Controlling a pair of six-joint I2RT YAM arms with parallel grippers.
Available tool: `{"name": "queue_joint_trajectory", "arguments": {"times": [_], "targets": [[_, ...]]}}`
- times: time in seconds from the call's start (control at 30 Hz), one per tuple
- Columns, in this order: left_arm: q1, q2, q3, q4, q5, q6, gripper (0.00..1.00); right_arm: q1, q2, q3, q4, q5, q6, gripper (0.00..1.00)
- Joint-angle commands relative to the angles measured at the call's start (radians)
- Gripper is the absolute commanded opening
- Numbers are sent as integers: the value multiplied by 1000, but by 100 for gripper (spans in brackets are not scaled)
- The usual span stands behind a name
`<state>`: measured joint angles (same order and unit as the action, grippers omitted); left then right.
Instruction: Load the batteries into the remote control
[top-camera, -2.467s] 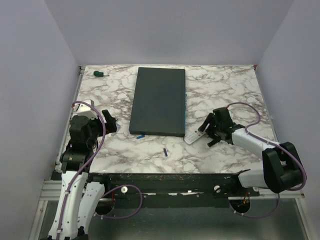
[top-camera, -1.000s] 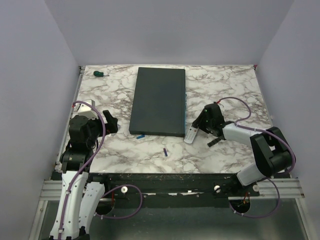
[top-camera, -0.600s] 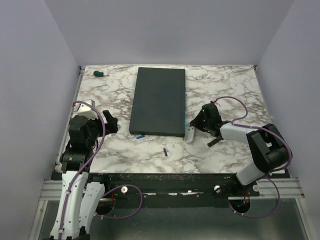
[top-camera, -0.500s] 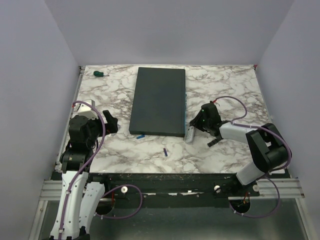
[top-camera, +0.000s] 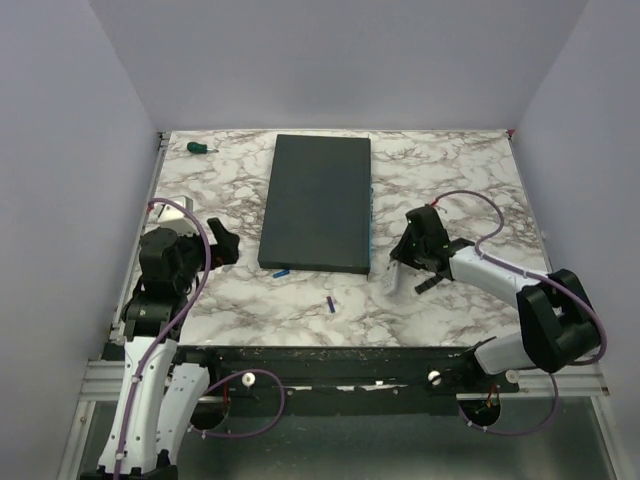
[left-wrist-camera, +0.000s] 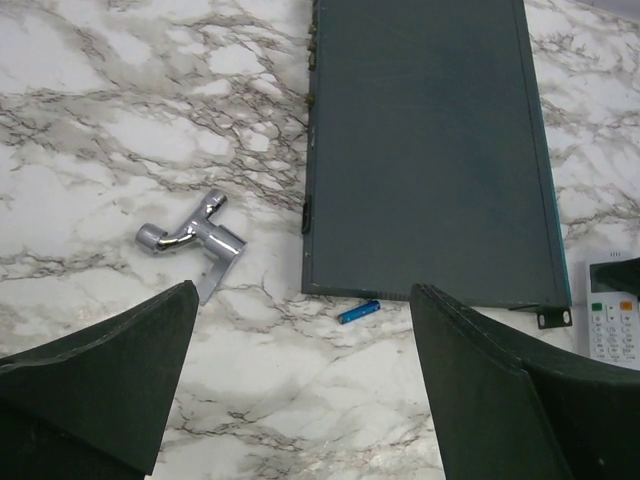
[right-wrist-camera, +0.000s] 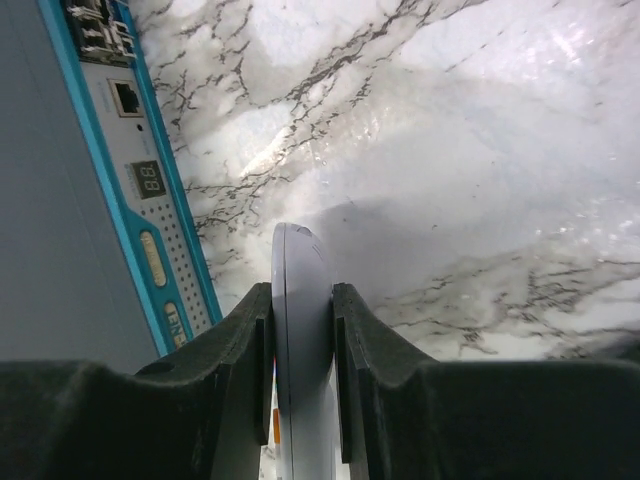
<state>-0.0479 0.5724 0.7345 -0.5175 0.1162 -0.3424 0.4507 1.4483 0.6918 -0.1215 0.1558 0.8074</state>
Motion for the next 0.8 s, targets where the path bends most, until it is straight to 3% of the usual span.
{"name": "queue_joint_trajectory", "arguments": {"times": [0.0,0.1,0.23,0.37,0.57,0.77], "targets": [[-94,42,29,4,8,-62,88,11,-72,107,-217,81,-41,1],[-259,9,25,42,-61,-78,89,18,-118,149,-279,108,-33,1],[-417,-40,-12,130,-45,-104,92,19,-168,188,-323,86,-8,1],[-635,-14,-29,190,-187,-98,92,23,-186,240,-351,37,10,1],[-996,249,65,263,-439,-58,93,51,-147,327,-414,30,40,1],[-1148,510,233,276,-612,-42,93,71,-134,323,-401,11,53,1]]}}
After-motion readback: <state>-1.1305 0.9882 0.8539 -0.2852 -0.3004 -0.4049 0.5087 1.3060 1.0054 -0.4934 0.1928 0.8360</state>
